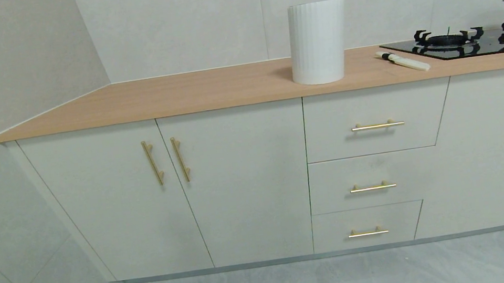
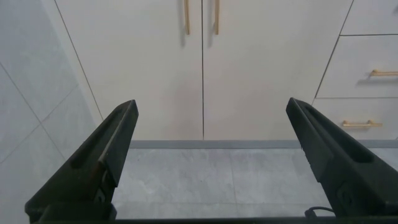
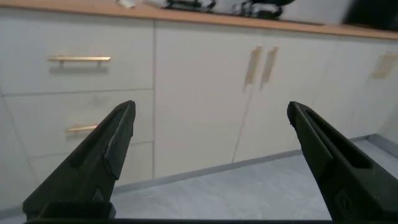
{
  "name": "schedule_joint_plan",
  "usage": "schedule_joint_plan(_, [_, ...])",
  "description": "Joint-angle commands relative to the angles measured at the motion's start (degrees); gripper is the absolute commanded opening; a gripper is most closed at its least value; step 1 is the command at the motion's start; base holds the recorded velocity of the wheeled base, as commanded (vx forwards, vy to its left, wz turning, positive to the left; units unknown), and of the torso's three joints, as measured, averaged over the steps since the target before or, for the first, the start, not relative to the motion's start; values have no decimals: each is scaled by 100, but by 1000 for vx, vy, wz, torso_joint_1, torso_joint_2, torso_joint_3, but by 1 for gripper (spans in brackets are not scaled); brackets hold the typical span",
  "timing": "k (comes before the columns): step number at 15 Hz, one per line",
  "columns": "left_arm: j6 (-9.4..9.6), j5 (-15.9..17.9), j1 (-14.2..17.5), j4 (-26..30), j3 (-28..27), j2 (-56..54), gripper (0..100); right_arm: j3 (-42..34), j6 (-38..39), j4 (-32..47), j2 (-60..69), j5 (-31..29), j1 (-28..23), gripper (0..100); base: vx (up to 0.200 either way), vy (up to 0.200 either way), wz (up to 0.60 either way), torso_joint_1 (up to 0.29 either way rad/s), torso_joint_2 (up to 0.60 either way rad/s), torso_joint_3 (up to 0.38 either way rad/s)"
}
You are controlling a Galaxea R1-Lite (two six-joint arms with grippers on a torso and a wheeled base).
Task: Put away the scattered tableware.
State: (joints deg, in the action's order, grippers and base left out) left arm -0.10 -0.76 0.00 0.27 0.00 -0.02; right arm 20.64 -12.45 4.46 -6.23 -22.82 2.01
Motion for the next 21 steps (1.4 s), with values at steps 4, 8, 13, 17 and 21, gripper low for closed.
schedule_joint_plan(4, [1, -4, 0, 0, 0, 2, 100, -956, 533, 151, 623, 999, -175, 100, 0, 0, 0, 0, 0, 0])
schedule_joint_plan(8, [-8, 5, 0, 0, 0, 2, 100, -1888, 1174, -596, 623, 2291, -175, 100, 0, 0, 0, 0, 0, 0])
schedule_joint_plan(13, [1, -4, 0, 0, 0, 2, 100, -2064, 1078, -446, 614, 2467, -175, 100, 0, 0, 0, 0, 0, 0])
schedule_joint_plan(17, [1, -4, 0, 0, 0, 2, 100, -2064, 1122, -455, 623, 2475, -175, 100, 0, 0, 0, 0, 0, 0])
schedule_joint_plan(21, [1, -4, 0, 0, 0, 2, 100, -2064, 1130, -455, 623, 2475, -175, 100, 0, 0, 0, 0, 0, 0])
